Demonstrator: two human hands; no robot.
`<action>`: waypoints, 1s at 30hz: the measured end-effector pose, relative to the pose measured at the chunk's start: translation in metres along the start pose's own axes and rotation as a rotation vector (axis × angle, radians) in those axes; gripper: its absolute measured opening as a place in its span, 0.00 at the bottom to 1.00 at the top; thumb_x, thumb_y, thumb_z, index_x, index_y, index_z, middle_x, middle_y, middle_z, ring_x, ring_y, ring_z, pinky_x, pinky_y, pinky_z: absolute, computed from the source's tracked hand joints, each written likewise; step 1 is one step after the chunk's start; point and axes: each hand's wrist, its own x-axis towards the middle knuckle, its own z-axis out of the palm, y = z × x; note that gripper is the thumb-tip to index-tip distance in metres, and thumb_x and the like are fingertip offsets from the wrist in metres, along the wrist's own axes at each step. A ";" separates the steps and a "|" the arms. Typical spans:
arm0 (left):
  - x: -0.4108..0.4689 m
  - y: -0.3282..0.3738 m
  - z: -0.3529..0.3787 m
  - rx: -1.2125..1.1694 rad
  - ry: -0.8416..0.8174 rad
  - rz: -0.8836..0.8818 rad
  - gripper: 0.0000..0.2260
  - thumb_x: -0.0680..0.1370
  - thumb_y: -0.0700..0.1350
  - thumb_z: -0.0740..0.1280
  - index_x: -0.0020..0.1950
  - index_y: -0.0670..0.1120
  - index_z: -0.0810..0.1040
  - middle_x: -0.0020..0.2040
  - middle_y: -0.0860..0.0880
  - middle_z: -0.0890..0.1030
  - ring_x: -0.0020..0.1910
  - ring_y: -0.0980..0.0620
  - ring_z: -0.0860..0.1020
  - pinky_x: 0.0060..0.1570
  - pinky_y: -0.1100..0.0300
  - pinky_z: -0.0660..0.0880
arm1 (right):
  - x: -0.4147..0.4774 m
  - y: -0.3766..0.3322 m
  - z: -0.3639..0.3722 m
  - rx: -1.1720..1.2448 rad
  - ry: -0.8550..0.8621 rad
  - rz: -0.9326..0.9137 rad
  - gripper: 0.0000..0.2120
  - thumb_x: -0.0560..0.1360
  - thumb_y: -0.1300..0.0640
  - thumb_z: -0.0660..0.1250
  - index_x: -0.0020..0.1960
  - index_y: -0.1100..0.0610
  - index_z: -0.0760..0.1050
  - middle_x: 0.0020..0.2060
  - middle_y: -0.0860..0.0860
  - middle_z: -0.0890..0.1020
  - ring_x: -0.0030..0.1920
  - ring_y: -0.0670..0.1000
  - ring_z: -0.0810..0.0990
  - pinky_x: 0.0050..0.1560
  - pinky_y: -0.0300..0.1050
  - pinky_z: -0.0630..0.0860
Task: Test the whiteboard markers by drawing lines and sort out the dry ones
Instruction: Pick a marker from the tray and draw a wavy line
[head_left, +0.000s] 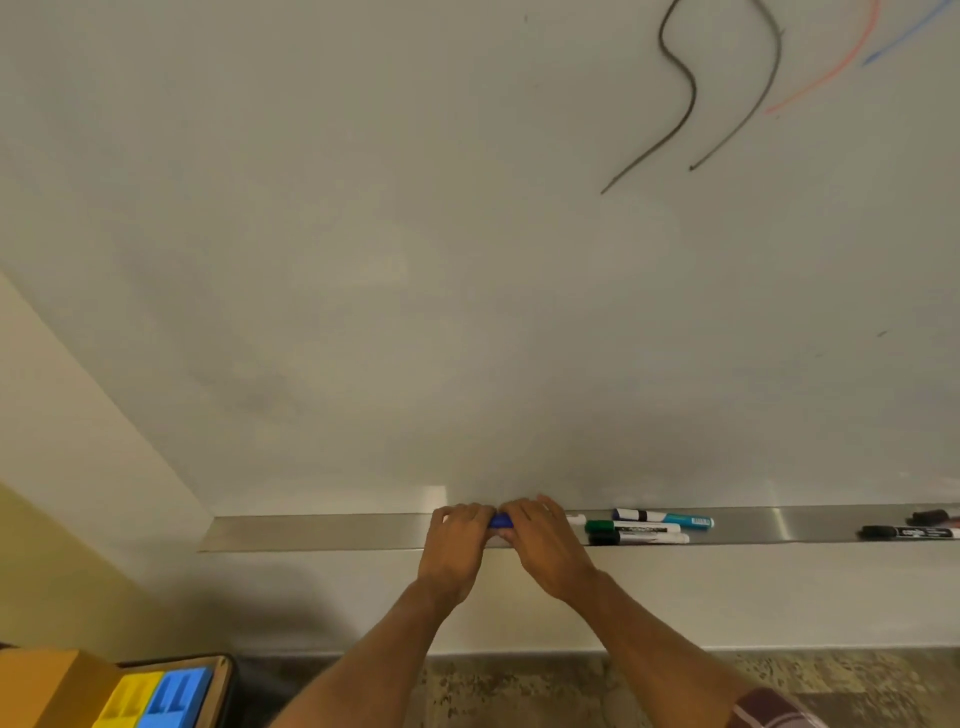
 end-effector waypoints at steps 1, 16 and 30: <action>0.001 0.000 -0.002 0.031 0.000 0.022 0.13 0.84 0.46 0.57 0.66 0.52 0.73 0.63 0.53 0.78 0.62 0.54 0.74 0.66 0.60 0.58 | 0.001 -0.001 -0.006 -0.006 -0.022 -0.015 0.13 0.78 0.58 0.65 0.62 0.57 0.73 0.54 0.53 0.80 0.53 0.54 0.78 0.60 0.50 0.69; 0.014 0.016 -0.044 0.392 0.136 0.242 0.18 0.56 0.46 0.84 0.39 0.52 0.80 0.32 0.54 0.81 0.32 0.53 0.76 0.39 0.56 0.71 | 0.000 -0.001 -0.074 -0.079 0.145 -0.065 0.22 0.81 0.42 0.47 0.58 0.48 0.77 0.40 0.48 0.82 0.37 0.48 0.80 0.39 0.39 0.67; 0.038 0.014 -0.086 0.349 0.603 0.251 0.20 0.75 0.51 0.71 0.66 0.47 0.77 0.71 0.45 0.73 0.67 0.42 0.74 0.57 0.44 0.67 | 0.005 0.009 -0.131 0.179 0.337 0.091 0.11 0.75 0.64 0.59 0.56 0.57 0.69 0.43 0.53 0.75 0.40 0.52 0.73 0.43 0.44 0.69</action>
